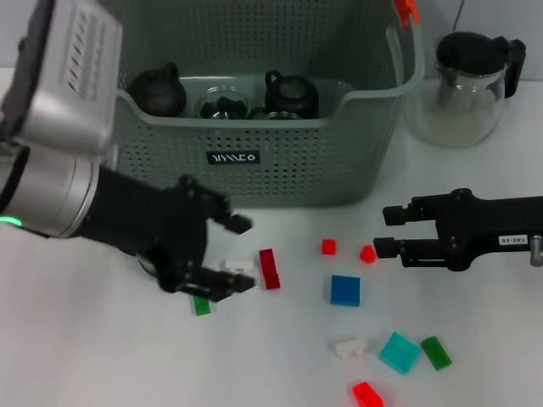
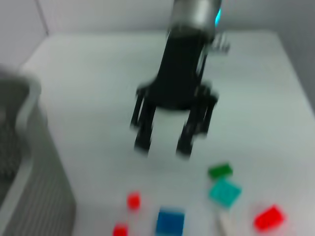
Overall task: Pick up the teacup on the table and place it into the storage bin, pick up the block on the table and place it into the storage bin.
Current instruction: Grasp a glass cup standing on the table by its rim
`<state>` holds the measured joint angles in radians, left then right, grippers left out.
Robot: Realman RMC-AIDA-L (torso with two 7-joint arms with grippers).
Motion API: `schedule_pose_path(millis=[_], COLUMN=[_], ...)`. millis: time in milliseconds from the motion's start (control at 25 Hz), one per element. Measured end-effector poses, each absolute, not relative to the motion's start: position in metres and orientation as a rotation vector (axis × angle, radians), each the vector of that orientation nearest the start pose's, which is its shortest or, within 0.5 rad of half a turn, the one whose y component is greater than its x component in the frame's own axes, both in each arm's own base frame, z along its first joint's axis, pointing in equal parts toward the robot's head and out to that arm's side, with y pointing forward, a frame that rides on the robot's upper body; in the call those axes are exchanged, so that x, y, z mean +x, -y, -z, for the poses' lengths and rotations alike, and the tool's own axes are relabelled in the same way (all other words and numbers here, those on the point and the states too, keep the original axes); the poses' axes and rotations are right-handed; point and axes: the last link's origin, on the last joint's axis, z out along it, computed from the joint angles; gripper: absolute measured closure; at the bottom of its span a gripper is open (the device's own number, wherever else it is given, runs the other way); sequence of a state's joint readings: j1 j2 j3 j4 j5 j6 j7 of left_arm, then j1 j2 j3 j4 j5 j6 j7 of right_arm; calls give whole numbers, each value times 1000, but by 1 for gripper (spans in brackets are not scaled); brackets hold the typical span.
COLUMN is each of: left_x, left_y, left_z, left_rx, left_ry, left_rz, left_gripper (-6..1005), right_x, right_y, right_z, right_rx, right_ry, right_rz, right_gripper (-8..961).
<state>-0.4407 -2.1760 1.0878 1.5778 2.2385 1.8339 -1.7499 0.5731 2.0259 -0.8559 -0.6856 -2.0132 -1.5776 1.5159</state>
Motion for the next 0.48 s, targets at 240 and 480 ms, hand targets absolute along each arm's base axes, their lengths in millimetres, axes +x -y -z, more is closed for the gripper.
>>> schedule_pose_path(millis=[240,480], left_x=[-196,-214], left_y=[-317,-329], left_z=[-19,-10], left_rx=[-2962,-2870], left_ry=[235,248], left_rz=[-247,-409], left_gripper=[339,336], right_x=[251,253], right_y=[-334,-334], right_z=[3,5], right_rx=[-2895,-2889], right_ry=[-677,-690], right_rz=[-549,-549], right_gripper=[338,338])
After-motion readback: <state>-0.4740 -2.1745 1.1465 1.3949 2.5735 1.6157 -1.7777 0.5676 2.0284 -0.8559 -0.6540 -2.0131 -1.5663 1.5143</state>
